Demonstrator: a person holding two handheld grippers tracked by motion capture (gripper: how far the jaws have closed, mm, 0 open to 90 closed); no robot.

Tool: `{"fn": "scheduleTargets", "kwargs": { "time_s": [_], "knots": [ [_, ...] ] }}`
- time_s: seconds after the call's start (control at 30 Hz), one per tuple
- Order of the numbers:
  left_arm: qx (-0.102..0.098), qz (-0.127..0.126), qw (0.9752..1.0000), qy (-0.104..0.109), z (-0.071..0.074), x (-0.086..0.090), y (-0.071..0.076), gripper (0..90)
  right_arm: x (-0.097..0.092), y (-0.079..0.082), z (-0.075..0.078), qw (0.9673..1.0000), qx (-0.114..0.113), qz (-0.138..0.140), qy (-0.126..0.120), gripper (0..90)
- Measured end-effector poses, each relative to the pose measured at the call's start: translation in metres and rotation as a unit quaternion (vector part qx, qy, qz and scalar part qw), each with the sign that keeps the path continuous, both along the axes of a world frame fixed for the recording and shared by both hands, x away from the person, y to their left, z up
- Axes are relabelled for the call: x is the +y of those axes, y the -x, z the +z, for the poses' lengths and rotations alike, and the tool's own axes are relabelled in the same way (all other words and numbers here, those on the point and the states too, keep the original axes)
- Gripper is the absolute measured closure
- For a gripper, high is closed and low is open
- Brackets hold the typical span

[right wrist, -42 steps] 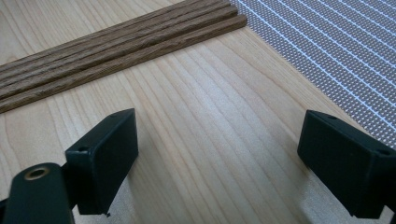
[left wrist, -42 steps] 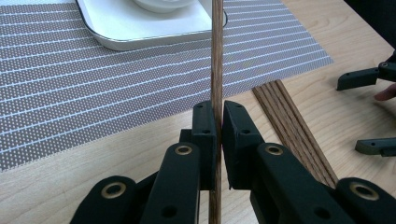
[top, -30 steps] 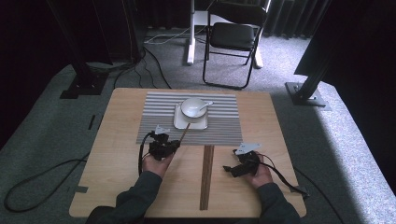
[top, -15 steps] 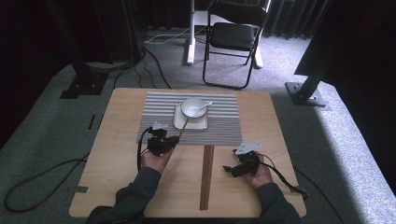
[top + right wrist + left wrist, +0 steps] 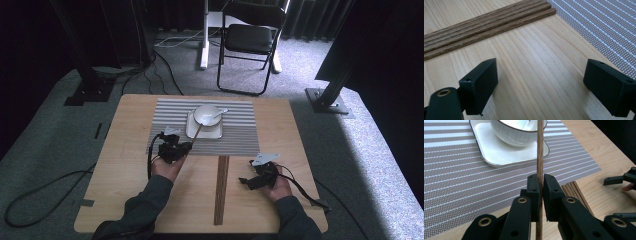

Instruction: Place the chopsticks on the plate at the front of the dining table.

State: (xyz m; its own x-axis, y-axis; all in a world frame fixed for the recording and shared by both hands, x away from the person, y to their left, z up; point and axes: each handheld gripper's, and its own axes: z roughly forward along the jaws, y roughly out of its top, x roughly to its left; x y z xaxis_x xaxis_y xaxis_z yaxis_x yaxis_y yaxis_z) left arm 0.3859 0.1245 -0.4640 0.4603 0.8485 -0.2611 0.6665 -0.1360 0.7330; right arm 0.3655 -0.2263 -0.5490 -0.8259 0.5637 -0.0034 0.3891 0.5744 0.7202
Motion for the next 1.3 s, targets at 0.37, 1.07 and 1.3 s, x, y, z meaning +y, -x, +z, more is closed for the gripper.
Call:
{"fn": "scheduleTargets", "kwargs": {
  "time_s": [0.37, 1.07, 1.3],
  "knots": [
    [-0.005, 0.009, 0.9999, 0.006, 0.004, 0.004, -0.004, 84.4, 0.0, 0.0, 0.0, 1.0, 0.001, 0.0, 0.0, 11.6],
    [0.002, 0.024, 0.9997, 0.007, 0.001, 0.009, -0.017, 84.4, 0.0, 0.0, 0.0, 1.0, 0.002, -0.001, 0.0, 11.6],
    [0.003, 0.026, 0.9996, 0.005, 0.001, 0.008, -0.021, 84.4, 0.0, 0.0, 0.0, 1.0, 0.001, -0.001, 0.0, 11.6]
  ]
}}
